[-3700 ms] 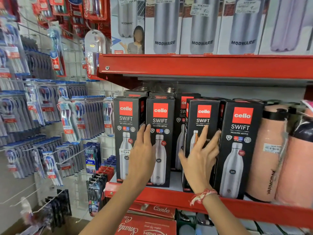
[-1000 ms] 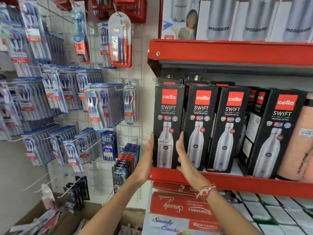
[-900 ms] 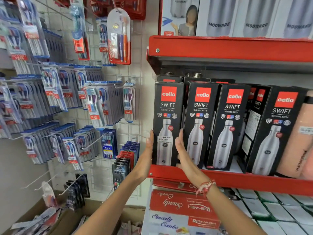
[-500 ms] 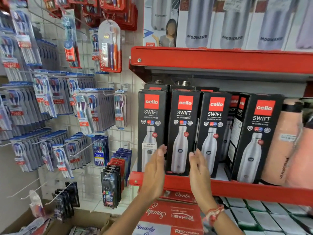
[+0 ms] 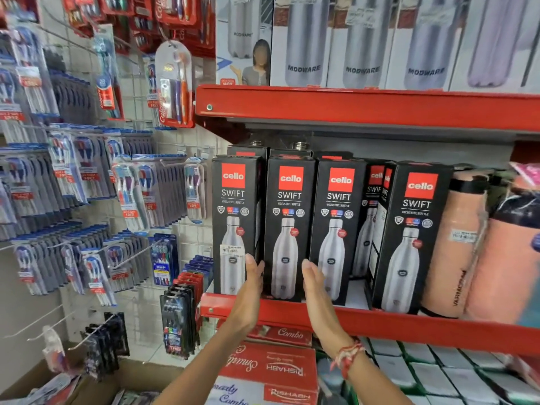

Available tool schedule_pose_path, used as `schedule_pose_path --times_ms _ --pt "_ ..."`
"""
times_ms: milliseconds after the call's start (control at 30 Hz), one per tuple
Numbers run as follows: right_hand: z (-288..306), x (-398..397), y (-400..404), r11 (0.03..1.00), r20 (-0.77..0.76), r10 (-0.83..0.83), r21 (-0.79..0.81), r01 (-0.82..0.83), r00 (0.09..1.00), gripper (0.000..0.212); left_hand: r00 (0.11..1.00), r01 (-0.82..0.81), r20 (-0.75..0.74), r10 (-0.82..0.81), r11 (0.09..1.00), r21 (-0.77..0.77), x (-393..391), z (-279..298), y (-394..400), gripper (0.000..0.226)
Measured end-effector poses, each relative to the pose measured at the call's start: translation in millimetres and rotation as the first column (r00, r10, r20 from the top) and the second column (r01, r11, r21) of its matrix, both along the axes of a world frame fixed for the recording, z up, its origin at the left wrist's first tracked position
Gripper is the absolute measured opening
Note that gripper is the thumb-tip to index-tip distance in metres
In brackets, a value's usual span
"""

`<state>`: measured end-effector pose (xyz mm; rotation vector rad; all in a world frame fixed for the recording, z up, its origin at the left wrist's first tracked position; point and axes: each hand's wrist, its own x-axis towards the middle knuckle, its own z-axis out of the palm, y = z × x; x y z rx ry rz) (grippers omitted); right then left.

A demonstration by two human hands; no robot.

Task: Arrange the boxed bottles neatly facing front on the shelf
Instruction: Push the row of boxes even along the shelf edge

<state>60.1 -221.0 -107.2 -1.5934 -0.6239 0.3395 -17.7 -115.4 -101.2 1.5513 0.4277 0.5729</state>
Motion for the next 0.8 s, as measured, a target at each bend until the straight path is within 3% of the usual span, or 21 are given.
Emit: schedule_pose_path --times_ms 100,267,567,633,700,733,800 --pt "-3 -1 -4 0.999 0.006 0.047 -0.026 -0.047 0.999 0.094 1.000 -0.001 0.010 0.001 1.000 -0.016 -9 -2 1 0.122" --pt "-5 -6 -12 0.997 0.020 0.066 -0.048 -0.065 0.998 0.084 1.000 0.012 -0.005 -0.012 1.000 0.011 -12 -8 6 0.136" --pt "-13 9 -15 0.995 0.023 0.098 0.001 -0.099 0.995 0.087 0.995 -0.090 -0.015 0.095 0.976 0.200 -14 -12 4 0.107" --pt "-15 14 -20 0.995 0.058 0.089 0.039 -0.091 0.994 0.068 0.968 -0.250 0.081 0.237 0.899 0.359 -14 -10 -4 0.087" --pt "-17 21 -28 0.994 0.101 -0.022 0.106 0.011 0.995 0.049 0.925 -0.380 0.205 0.321 0.815 0.437 -12 -5 -16 0.070" --pt "-18 25 -33 0.986 0.107 -0.103 0.139 0.087 0.989 0.046 0.934 -0.350 0.231 0.274 0.838 0.419 -9 -2 -22 0.069" --pt "-17 31 -44 0.961 0.108 -0.237 0.175 0.216 0.965 0.041 0.982 -0.116 0.182 0.059 0.939 0.322 3 -2 -36 0.071"
